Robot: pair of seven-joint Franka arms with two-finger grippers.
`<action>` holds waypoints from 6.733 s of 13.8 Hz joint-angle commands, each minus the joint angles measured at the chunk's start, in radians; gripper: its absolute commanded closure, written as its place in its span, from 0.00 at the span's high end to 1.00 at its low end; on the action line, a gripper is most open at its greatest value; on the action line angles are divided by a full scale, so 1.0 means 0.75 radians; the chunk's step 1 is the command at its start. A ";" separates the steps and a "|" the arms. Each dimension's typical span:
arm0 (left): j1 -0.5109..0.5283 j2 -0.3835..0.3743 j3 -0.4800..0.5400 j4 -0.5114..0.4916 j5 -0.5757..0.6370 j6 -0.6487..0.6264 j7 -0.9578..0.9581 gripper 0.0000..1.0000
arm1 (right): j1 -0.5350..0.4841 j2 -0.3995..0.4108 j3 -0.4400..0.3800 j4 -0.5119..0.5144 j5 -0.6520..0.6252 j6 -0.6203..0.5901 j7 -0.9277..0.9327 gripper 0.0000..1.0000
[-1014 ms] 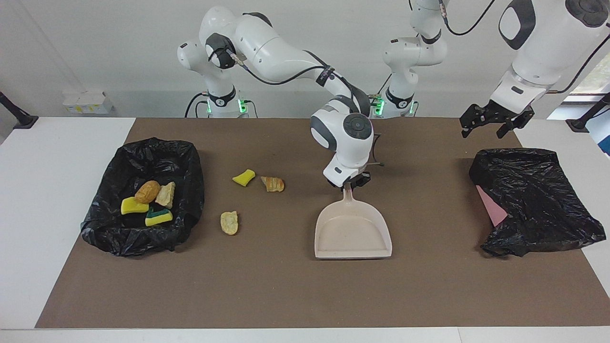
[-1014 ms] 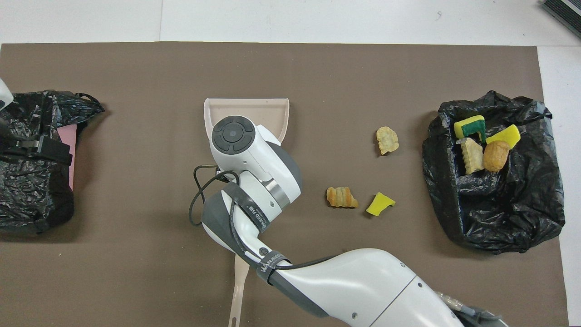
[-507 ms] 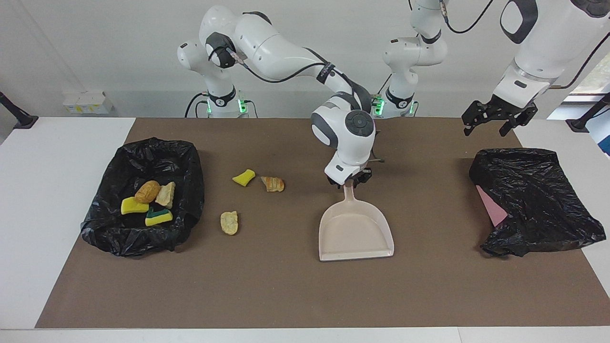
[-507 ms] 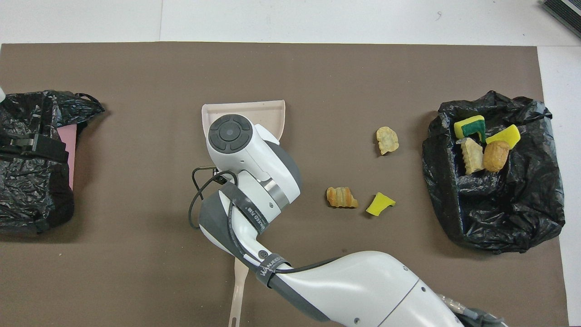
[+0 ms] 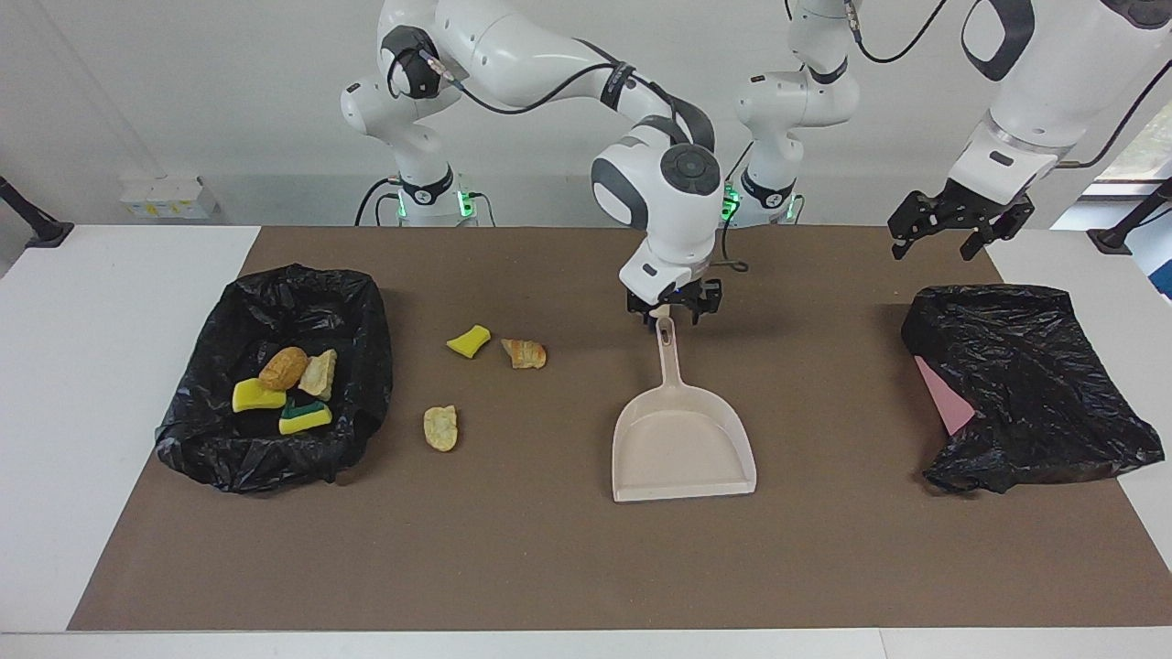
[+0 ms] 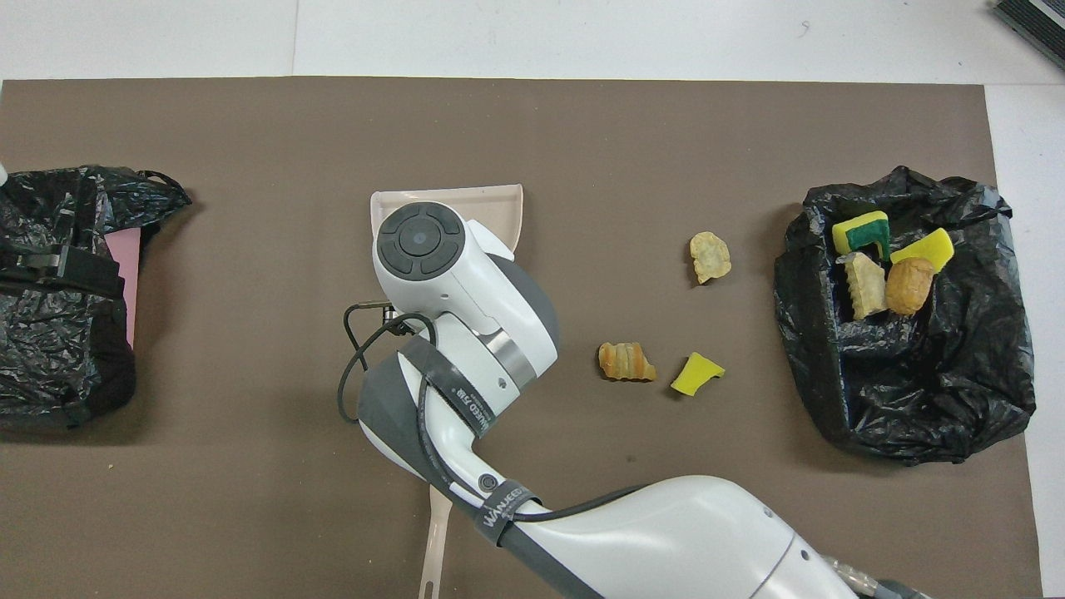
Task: Sweep and dump trash in bin
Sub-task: 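Grasp the dustpan handle with the left gripper while the right gripper withdraws, then lift the dustpan with the left gripper while the right gripper grasps the brush, then place the dustpan near the bread while the right gripper lowers the brush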
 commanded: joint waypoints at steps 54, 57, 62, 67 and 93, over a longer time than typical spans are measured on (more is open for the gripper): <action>-0.295 0.228 0.004 -0.258 -0.109 0.350 0.598 0.00 | -0.346 -1.061 -0.007 -1.488 -0.017 0.050 0.145 0.00; -0.230 0.217 0.004 -0.272 -0.109 0.311 0.940 0.00 | -0.348 -1.047 -0.005 -1.569 -0.017 0.158 0.143 0.00; -0.315 0.160 0.000 -0.345 0.118 0.284 1.264 0.00 | -0.330 -0.935 -0.002 -1.521 0.004 0.271 0.125 0.00; -0.501 0.137 0.000 -0.458 0.163 0.370 1.260 0.00 | -0.299 -0.640 0.002 -1.210 0.010 0.286 0.127 0.00; -0.729 0.009 -0.008 -0.816 0.349 0.681 0.753 0.00 | -0.665 -0.312 -0.007 -0.665 -0.539 -0.034 -0.784 0.00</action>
